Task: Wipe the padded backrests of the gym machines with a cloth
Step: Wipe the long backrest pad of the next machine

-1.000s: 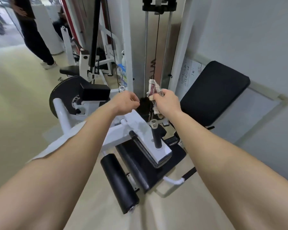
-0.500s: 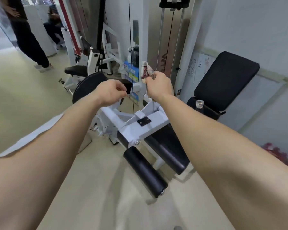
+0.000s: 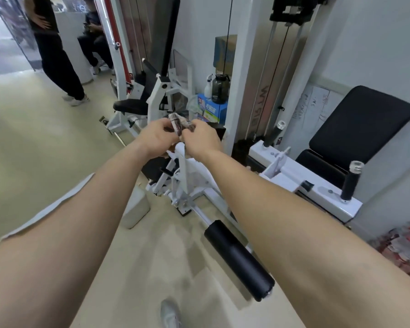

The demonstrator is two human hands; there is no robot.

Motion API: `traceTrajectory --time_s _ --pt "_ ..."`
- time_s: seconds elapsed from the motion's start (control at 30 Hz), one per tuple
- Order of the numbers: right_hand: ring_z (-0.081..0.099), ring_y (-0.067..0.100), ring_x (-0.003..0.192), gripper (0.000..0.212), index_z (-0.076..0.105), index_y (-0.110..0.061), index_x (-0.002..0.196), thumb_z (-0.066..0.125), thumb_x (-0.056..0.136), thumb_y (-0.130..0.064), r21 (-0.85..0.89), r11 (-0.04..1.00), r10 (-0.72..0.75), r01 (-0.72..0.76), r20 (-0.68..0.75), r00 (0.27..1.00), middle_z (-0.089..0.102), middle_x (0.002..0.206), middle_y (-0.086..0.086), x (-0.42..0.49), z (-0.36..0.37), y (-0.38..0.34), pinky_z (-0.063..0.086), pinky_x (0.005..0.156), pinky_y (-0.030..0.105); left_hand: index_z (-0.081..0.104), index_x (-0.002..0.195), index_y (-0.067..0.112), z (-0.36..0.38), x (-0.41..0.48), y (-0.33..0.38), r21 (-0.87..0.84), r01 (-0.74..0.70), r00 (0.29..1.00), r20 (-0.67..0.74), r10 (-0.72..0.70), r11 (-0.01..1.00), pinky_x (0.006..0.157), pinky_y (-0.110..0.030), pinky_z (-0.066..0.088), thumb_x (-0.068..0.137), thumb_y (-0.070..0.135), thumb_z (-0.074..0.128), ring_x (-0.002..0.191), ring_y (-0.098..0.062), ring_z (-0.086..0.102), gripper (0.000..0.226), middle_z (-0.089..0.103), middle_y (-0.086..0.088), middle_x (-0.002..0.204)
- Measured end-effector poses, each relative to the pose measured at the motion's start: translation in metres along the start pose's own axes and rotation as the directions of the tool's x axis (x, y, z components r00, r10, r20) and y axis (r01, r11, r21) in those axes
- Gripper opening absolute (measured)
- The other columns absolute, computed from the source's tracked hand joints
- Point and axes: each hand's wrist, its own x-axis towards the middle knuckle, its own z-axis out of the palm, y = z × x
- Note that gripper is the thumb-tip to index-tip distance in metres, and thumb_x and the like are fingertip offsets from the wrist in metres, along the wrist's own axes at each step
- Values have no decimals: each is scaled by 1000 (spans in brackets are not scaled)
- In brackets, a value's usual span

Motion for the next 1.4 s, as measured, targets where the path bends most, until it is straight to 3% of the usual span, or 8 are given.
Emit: traceTrajectory --time_s 0.07,0.3,0.57,0.73,0.87,1.07,1.2,1.4 --pt "65 28 86 18 64 -21 99 50 91 -30 33 999 21 -22 23 1000 68 94 3 29 26 -10 58 76 44 63 117 17 -16 26 -14 2 -44 999 -9 44 999 86 -42 57 93 11 58 87 -26 68 25 66 -1 87" --pt "63 28 92 25 66 -20 111 48 94 -27 91 994 56 -61 59 997 69 102 6 165 113 -49 46 73 35 60 105 23 -92 154 -58 -44 -30 998 46 32 999 58 -27 49 95 5 56 75 -23 60 20 65 -13 91" --pt "66 30 85 18 64 -22 101 48 91 -26 147 981 118 -130 89 989 70 93 6 306 193 -105 54 72 40 59 99 30 -182 304 -106 26 -61 995 77 59 998 73 -36 55 91 9 61 80 -26 68 23 71 -12 96" --pt "66 29 79 17 63 -23 95 47 91 -25 181 966 174 -184 73 982 70 86 6 389 254 -130 54 68 40 63 101 17 -226 392 -152 64 -148 979 154 137 987 59 -26 50 88 5 58 71 -20 63 19 68 -6 83" --pt "69 31 68 21 63 -22 94 48 80 -26 218 944 245 -246 34 969 71 79 8 461 313 -153 59 57 43 66 101 11 -272 478 -200 65 -184 966 196 168 981 63 -32 51 86 7 61 71 -18 64 17 71 -11 87" --pt "68 25 70 19 60 -23 96 50 81 -29 201 939 292 -279 -39 956 69 82 3 564 392 -193 61 65 46 65 84 13 -339 609 -254 109 -216 956 224 188 970 62 -35 55 82 9 65 69 -20 67 4 70 -3 75" --pt "66 20 59 15 60 -22 95 49 87 -28 192 926 340 -325 -45 940 69 81 3 626 429 -212 51 49 32 57 68 27 -367 686 -276 120 -232 950 240 199 965 58 -27 47 85 7 65 58 -11 59 28 61 5 63" --pt "66 23 71 11 55 -23 86 54 91 -34 186 909 387 -372 -50 921 69 84 4 729 478 -226 47 53 29 45 59 25 -402 797 -313 194 -282 942 242 233 940 49 -25 35 94 20 61 56 -15 50 39 50 6 57"
